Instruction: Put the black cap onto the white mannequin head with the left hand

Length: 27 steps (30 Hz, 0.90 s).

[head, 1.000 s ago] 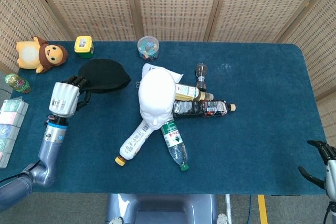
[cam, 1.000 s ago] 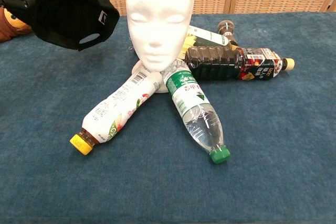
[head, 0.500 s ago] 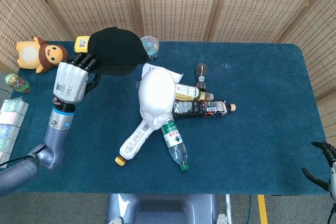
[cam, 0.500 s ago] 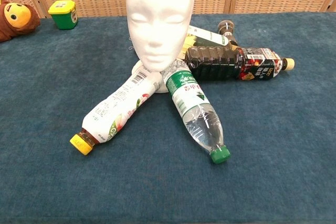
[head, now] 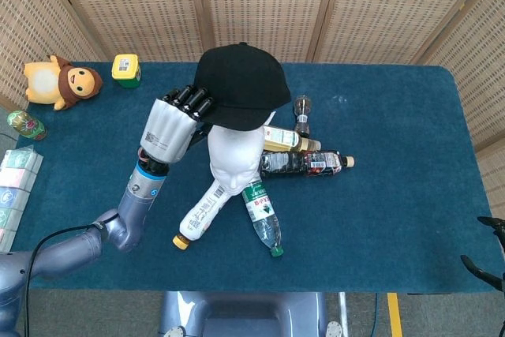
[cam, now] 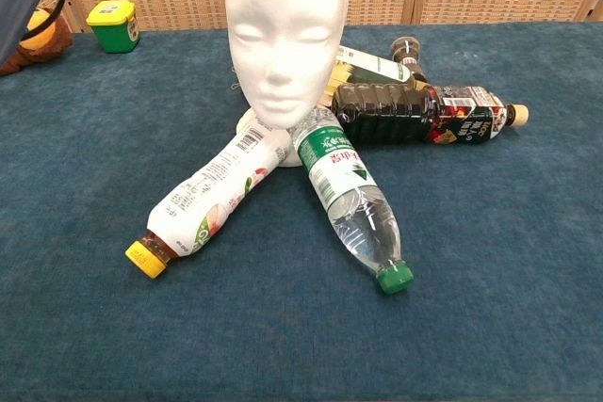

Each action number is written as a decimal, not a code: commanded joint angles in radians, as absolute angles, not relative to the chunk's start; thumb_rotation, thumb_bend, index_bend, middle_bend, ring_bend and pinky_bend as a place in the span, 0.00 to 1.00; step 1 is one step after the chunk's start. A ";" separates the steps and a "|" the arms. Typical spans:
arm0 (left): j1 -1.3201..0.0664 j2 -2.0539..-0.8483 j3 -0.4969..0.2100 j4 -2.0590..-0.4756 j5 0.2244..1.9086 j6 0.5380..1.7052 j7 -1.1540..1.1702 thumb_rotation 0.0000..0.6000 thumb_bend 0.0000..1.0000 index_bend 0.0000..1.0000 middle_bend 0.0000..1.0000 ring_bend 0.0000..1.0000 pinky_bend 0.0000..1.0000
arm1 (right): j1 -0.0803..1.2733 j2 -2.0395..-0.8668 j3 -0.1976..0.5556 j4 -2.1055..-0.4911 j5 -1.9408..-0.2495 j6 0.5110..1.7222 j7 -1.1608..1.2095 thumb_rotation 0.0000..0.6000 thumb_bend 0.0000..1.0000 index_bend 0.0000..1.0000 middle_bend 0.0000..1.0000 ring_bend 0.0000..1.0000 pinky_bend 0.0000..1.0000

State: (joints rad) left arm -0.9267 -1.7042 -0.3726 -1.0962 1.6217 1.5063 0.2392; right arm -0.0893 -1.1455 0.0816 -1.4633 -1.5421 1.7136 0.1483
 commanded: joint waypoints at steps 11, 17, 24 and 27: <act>-0.898 -1.700 -0.263 -1.088 1.685 1.531 0.271 1.00 0.54 0.76 0.50 0.45 0.73 | -0.091 -1.153 0.084 -1.438 -1.534 1.705 0.174 1.00 0.11 0.28 0.36 0.41 0.41; -0.865 -1.689 -0.224 -1.099 1.710 1.562 0.288 1.00 0.54 0.76 0.50 0.45 0.72 | -0.088 -1.159 0.082 -1.438 -1.537 1.698 0.173 1.00 0.11 0.28 0.36 0.41 0.41; -0.832 -1.684 -0.185 -1.113 1.730 1.579 0.296 1.00 0.53 0.76 0.50 0.45 0.71 | -0.088 -1.166 0.080 -1.434 -1.538 1.697 0.172 1.00 0.11 0.28 0.36 0.41 0.41; -0.821 -1.686 -0.170 -1.119 1.739 1.582 0.302 1.00 0.53 0.76 0.50 0.45 0.71 | -0.087 -1.167 0.080 -1.434 -1.542 1.696 0.170 1.00 0.11 0.28 0.36 0.41 0.41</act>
State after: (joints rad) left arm -0.8230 -1.6854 -0.1720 -1.1173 1.7376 1.5809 0.3007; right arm -0.0873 -1.1665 0.0797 -1.4341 -1.5415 1.6964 0.1702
